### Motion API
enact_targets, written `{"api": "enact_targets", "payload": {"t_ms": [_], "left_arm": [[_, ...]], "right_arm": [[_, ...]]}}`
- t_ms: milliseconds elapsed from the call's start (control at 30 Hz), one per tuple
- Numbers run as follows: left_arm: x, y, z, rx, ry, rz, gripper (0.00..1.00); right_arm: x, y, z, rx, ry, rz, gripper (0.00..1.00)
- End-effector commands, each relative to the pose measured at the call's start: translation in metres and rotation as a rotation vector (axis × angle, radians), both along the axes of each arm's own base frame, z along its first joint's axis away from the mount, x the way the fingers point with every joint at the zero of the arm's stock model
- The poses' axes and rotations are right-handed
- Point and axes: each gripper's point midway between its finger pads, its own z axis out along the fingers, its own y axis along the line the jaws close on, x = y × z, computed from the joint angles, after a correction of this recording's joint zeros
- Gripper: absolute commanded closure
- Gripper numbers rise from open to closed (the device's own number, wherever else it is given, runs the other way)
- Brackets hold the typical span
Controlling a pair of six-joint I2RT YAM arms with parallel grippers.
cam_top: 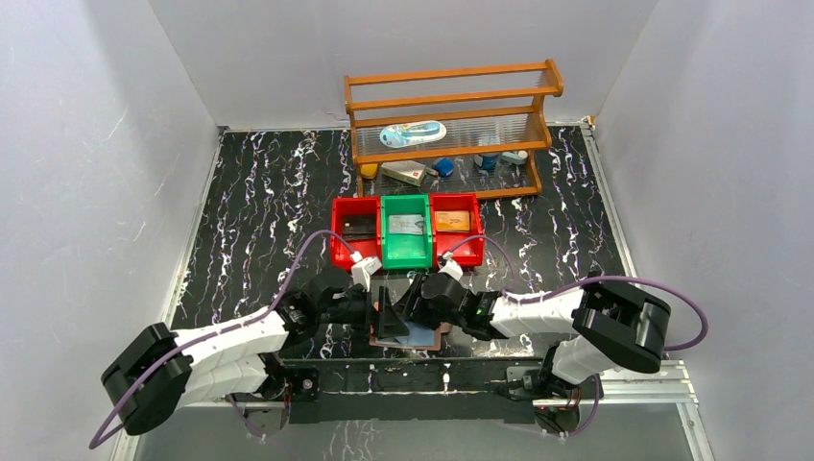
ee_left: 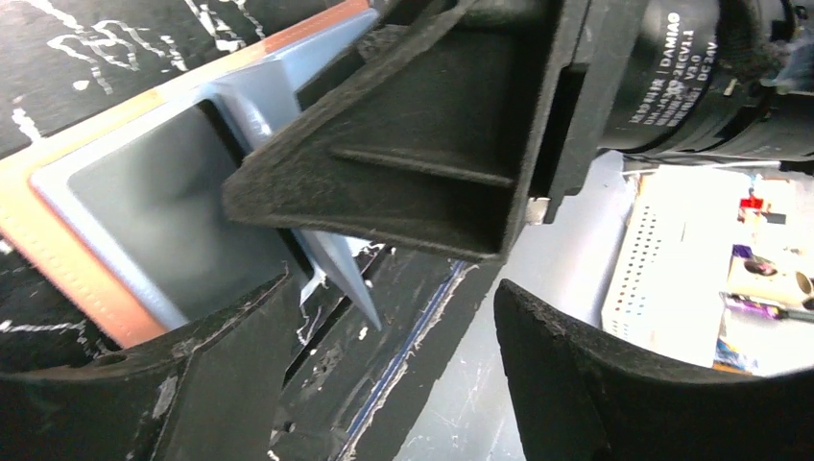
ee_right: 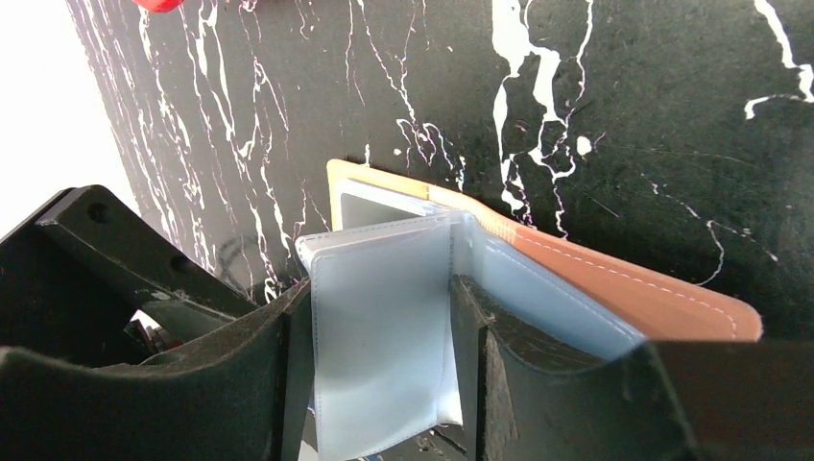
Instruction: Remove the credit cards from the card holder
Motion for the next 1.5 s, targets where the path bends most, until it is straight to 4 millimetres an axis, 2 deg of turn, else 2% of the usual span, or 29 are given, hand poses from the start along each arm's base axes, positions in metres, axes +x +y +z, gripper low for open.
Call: {"api": "enact_targets", "payload": {"t_ms": [0,133,300,433,567,800,900,1100,1467], "left_arm": [[-0.005,-0.016,0.018,-0.109,-0.018,-0.084,0.30],[-0.006,-0.022,0.021,-0.133,-0.014,-0.103,0.33],[-0.006,-0.026,0.023,-0.146,-0.018,-0.116,0.33],[-0.005,-0.031,0.026,-0.172,-0.017,-0.136,0.34],[-0.005,-0.041,0.024,-0.168,-0.002,-0.164,0.34],[-0.007,-0.050,0.025,-0.166,-0.008,-0.187,0.32],[-0.010,-0.052,0.024,-0.162,-0.005,-0.204,0.31],[-0.013,-0.046,0.014,-0.121,0.004,-0.198,0.30],[-0.002,-0.038,0.015,-0.044,-0.035,-0.135,0.27]], "right_arm": [[-0.005,-0.015,-0.015,-0.062,0.028,-0.002,0.41],[-0.004,-0.015,-0.010,-0.049,0.023,-0.004,0.37],[0.008,-0.014,0.024,0.035,-0.054,-0.011,0.29],[0.014,-0.023,0.038,0.048,-0.078,-0.031,0.23],[0.014,-0.032,0.043,0.035,-0.079,-0.053,0.21],[0.023,-0.087,0.045,-0.103,-0.084,-0.242,0.19],[0.021,-0.095,0.053,-0.060,-0.108,-0.255,0.26],[0.018,-0.095,0.071,0.028,-0.150,-0.232,0.37],[0.010,-0.069,0.075,0.059,-0.139,-0.114,0.41]]}}
